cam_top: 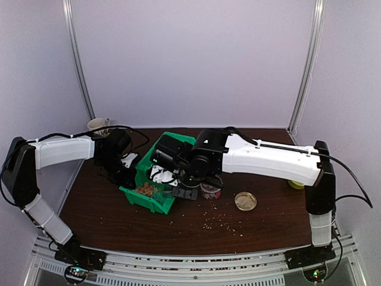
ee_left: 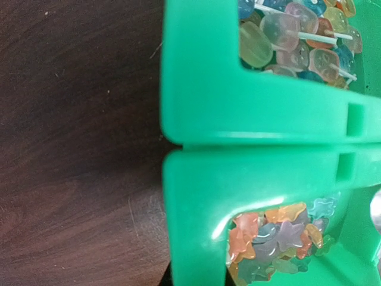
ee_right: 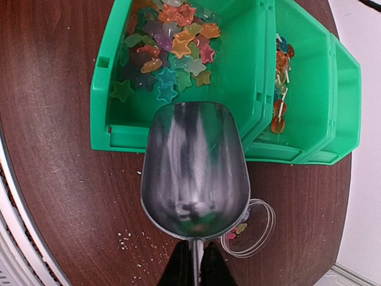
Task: Pack the candies
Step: Scoop the fake candies from the plate.
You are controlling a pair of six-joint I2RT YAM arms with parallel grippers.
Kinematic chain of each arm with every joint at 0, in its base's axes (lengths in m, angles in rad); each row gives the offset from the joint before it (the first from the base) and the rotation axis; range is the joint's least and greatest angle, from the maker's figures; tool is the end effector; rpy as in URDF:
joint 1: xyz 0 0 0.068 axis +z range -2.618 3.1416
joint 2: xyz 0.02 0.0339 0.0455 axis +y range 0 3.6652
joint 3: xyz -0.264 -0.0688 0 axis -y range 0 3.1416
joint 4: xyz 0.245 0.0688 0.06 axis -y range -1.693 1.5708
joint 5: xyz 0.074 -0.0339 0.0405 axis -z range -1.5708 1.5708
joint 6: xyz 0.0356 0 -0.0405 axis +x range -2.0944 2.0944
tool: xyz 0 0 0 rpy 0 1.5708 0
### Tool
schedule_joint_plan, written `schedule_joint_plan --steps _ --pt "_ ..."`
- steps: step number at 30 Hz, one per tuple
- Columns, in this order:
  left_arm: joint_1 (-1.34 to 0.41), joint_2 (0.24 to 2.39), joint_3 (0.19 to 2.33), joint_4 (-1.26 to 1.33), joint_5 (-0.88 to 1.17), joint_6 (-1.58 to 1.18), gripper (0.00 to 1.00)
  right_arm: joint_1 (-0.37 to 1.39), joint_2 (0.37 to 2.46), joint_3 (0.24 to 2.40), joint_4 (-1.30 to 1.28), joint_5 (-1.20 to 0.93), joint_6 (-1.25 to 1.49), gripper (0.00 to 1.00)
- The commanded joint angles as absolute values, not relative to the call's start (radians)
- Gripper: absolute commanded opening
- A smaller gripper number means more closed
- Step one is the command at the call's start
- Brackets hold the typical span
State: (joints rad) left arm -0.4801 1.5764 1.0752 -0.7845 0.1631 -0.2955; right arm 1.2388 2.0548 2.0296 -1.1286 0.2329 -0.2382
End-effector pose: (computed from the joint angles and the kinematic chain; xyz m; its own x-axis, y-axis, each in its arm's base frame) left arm 0.2597 -0.1418 0.2077 -0.9588 0.1753 -0.2237 0.2269 0.9461 -0.2310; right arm 0.1490 0.4069 0.3017 -0.0797 -0.9357 -0.3438 -0.9346 0.1901 -0.3006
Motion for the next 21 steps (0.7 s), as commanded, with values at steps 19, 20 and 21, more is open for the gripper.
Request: schedule_joint_plan --steps 19,20,21 --pt "-0.535 1.527 1.158 -0.634 0.172 -0.246 0.00 1.264 2.282 2.281 -1.281 0.236 -0.275 0.00" --pt "-0.536 1.525 1.157 -0.632 0.172 -0.245 0.00 1.264 2.290 2.282 -1.282 0.228 -0.275 0.00" --pt "-0.538 1.522 1.156 -0.630 0.175 -0.244 0.00 1.264 2.296 2.283 -1.282 0.219 -0.275 0.00"
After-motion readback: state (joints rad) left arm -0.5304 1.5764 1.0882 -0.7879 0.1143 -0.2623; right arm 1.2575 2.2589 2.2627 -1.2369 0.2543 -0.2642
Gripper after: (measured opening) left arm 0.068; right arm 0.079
